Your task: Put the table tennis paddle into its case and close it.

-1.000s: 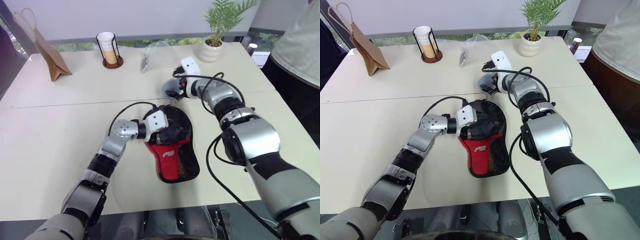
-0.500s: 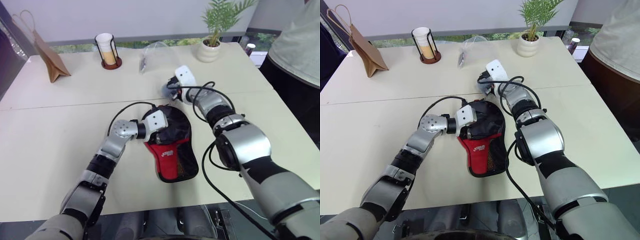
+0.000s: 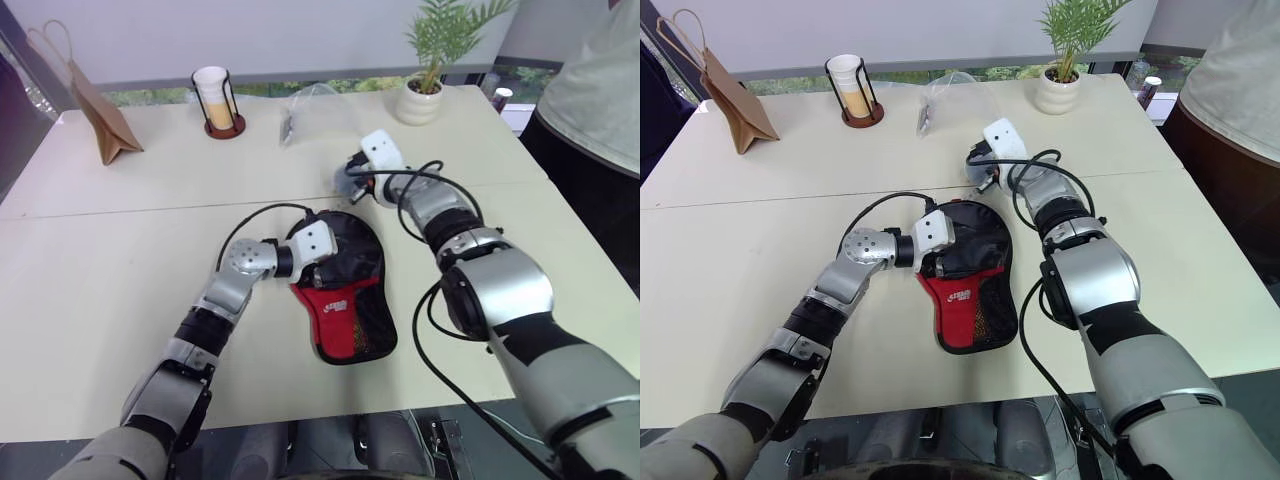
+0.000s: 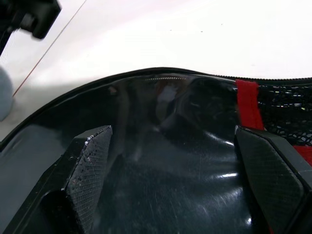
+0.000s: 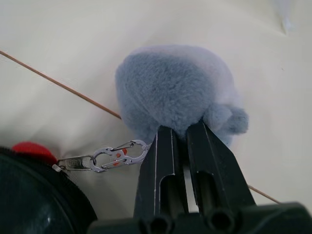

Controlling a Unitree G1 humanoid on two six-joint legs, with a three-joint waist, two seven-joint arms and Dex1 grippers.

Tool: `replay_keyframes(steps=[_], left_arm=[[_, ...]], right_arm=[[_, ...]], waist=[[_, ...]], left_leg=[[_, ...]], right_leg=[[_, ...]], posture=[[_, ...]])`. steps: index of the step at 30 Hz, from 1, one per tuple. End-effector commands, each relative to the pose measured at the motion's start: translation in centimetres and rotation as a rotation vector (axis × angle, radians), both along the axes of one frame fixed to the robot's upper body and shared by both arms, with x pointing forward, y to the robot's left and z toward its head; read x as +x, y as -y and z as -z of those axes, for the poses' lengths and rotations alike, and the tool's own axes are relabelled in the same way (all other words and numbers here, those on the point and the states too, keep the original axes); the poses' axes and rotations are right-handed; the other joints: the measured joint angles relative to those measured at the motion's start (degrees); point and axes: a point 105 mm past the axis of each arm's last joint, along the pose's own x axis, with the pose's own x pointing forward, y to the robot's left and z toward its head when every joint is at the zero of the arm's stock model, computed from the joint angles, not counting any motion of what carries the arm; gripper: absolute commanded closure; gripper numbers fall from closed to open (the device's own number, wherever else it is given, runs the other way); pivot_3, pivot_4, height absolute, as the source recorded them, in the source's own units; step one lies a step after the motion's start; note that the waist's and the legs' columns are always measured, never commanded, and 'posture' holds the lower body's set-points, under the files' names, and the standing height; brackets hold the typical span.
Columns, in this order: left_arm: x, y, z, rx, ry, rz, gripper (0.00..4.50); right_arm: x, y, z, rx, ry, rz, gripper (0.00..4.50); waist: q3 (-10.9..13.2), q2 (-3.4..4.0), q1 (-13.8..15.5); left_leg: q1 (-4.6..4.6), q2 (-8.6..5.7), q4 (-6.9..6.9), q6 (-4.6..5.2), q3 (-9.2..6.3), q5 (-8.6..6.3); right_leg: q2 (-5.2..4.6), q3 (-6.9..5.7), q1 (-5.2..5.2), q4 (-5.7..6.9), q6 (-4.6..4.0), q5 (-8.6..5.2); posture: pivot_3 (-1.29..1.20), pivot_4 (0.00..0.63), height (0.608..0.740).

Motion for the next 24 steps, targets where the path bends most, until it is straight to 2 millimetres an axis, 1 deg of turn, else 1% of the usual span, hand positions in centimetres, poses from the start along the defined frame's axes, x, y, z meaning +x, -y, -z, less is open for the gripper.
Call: replay_keyframes(steps=[1, 7, 11, 13, 18, 20, 24], left_arm=[[-0.5, -0.5, 2.7, 0.088, -0.083, 0.002, 0.31], [-0.5, -0.5, 3.5, 0.097, -0.126, 0.002, 0.31], [-0.3, -0.6, 3.7, 0.096, -0.135, -0.008, 0.31], [-0.2, -0.6, 3.7, 0.096, -0.137, -0.012, 0.31], [-0.2, -0.6, 3.8, 0.092, -0.142, -0.017, 0.31], [-0.3, -0.6, 3.8, 0.091, -0.142, -0.018, 0.31], [-0.3, -0.6, 3.8, 0.091, -0.147, -0.021, 0.31]], right_arm=[[0.2, 2.0, -1.3, -0.052, 0.046, 0.022, 4.47], [-0.6, 4.6, -0.6, -0.195, 0.129, 0.020, 4.47], [-1.8, 5.2, -0.1, -0.209, 0.140, 0.031, 4.47], [-2.6, 5.6, 0.4, -0.185, 0.111, 0.069, 4.47], [-5.3, 5.4, 1.5, -0.083, 0.006, 0.123, 4.47], [-6.3, 5.4, 1.5, -0.069, -0.016, 0.137, 4.47], [-8.2, 6.0, 1.0, -0.048, -0.041, 0.170, 4.47]], waist=[[-0.01, -0.01, -0.02], [-0.03, -0.02, 0.37], [-0.03, -0.03, 0.40], [-0.04, -0.03, 0.39], [-0.08, -0.06, 0.43], [-0.10, -0.05, 0.42], [-0.11, -0.07, 0.45]], left_leg=[[0.00, 0.00, 0.00, 0.00, 0.01, 0.00], [0.08, 0.00, 0.02, 0.01, 0.01, -0.01], [0.18, -0.01, 0.05, 0.04, 0.01, -0.03], [0.28, -0.01, 0.05, 0.05, 0.01, -0.03], [0.41, 0.02, 0.06, 0.11, -0.04, -0.07], [0.41, 0.02, 0.06, 0.13, -0.06, -0.08], [0.41, 0.02, 0.06, 0.16, -0.08, -0.10]], right_leg=[[-0.01, 0.00, 0.00, 0.00, 0.00, 0.00], [-0.01, 0.00, 0.12, -0.02, 0.01, -0.01], [-0.04, -0.01, 0.29, -0.05, 0.02, -0.01], [-0.04, -0.01, 0.39, -0.07, 0.02, -0.02], [-0.04, -0.05, 0.59, -0.14, 0.03, -0.03], [-0.04, -0.07, 0.61, -0.17, 0.03, -0.03], [-0.06, -0.10, 0.63, -0.22, 0.04, -0.04]], posture=[[0.00, 0.150, 0.740], [0.00, 0.150, 0.740], [0.00, 0.150, 0.740], [0.00, 0.150, 0.740], [0.00, 0.150, 0.740], [0.00, 0.150, 0.740], [0.00, 0.150, 0.740]])
